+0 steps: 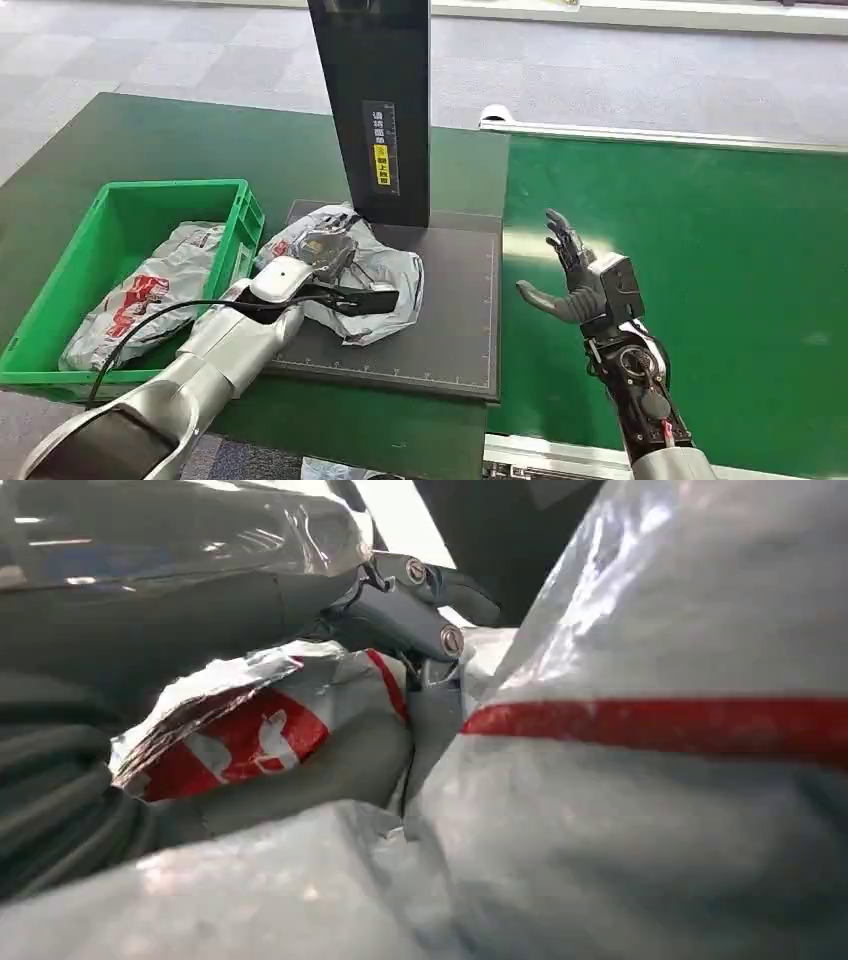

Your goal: Moved the parcel from conveyor to table for the left to box.

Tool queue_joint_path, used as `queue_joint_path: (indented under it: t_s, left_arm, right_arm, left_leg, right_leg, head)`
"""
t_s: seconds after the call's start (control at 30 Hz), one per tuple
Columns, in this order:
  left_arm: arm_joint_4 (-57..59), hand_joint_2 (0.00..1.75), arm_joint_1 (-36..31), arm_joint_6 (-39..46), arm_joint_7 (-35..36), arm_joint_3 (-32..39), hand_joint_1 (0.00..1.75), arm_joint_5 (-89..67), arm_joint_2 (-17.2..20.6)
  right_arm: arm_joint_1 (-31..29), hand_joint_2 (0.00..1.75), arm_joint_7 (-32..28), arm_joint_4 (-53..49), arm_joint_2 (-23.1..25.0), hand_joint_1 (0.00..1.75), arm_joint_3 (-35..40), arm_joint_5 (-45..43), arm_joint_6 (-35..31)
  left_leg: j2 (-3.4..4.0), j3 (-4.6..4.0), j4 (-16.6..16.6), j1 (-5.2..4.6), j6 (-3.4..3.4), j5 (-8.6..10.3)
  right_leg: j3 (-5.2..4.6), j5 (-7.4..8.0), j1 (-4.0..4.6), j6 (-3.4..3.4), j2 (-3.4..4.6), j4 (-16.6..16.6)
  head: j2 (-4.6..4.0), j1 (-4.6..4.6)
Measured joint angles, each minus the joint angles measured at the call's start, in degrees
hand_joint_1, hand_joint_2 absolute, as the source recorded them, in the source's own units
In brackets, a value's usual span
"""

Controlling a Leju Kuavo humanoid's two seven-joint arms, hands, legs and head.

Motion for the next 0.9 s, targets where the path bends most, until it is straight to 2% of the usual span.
queue_joint_path:
  t_s: [0.1, 0.23, 0.9]
  left_arm:
    - [-0.5, 1.75, 0.0, -0.2, -6.0, 0.0, 1.75, 2.1, 0.1]
    - [-2.1, 1.75, 0.3, -0.3, -9.9, -1.0, 1.75, 4.7, 0.3]
    - [-4.6, 1.75, 1.2, 0.4, -11.9, -3.7, 1.75, 7.8, 1.3]
  right_arm:
    - [0.2, 1.75, 0.0, -0.2, 0.0, 0.00, -0.3, 0.0, 0.5]
    - [0.2, 1.75, 0.2, -0.2, 0.0, 0.00, -0.4, -0.1, 0.9]
    - [0.2, 1.75, 0.3, -0.4, -0.1, 0.00, -0.6, -0.3, 1.0]
  left_leg:
    - [-0.02, 0.00, 0.0, 0.00, 0.00, 0.00]
    - [-0.07, -0.03, 0.0, 0.00, 0.00, 0.01]
    - [-0.06, -0.13, 0.0, 0.00, 0.00, 0.00]
  right_leg:
    - [0.00, 0.00, 0.00, 0.00, -0.02, 0.0]
    - [-0.01, 0.00, 0.00, 0.00, -0.06, 0.0]
    - [-0.14, -0.01, 0.00, 0.01, -0.06, 0.0]
  head:
    - [-0.02, -0.04]
    - [0.00, -0.02]
    - [0.00, -0.02]
